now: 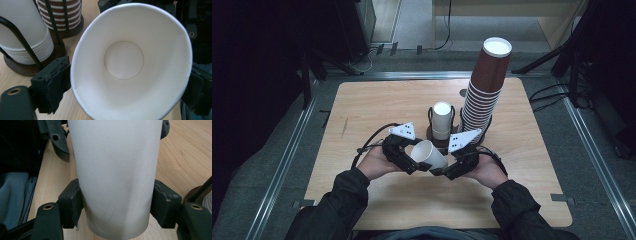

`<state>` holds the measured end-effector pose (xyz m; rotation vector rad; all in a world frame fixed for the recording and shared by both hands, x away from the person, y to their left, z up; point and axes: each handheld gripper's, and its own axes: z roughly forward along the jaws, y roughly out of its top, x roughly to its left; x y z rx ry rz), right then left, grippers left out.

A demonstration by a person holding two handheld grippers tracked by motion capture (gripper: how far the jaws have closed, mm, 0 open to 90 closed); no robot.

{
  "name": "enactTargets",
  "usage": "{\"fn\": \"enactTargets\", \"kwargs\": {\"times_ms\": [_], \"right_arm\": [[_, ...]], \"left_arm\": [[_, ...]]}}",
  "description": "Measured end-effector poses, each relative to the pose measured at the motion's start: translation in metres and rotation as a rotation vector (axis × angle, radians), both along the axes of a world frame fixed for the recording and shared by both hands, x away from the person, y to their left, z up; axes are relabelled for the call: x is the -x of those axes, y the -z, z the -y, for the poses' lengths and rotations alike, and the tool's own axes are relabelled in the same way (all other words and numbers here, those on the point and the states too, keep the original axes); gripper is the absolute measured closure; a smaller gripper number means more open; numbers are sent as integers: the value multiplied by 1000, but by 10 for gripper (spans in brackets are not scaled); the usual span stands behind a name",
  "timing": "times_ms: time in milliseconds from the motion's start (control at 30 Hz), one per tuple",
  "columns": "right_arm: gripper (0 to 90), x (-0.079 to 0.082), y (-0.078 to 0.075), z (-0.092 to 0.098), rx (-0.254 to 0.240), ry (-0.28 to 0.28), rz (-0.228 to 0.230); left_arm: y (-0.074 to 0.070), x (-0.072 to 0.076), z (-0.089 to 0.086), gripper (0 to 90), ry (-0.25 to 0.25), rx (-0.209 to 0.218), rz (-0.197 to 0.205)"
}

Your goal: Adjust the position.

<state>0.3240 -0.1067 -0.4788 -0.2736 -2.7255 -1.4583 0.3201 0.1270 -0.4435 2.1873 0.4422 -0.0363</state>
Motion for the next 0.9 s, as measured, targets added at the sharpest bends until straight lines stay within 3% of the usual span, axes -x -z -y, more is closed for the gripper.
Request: {"fn": "enactTargets", "kwargs": {"times_ms": [233,600,733,900], "right_arm": [[340,0,1,0,-9,-3,-21],[329,-1,1,1,-20,-3,-24],[237,-2,1,1,-9,20,-36],[196,-3,2,2,8,50,-21]], "left_arm": [[-1,2,0,211,10,22,23],[-3,0,-2,242,21,26,7],[-7,1,-3,242,4,5,13],[-10,-1,-8,242,-11,-18,12]]}}
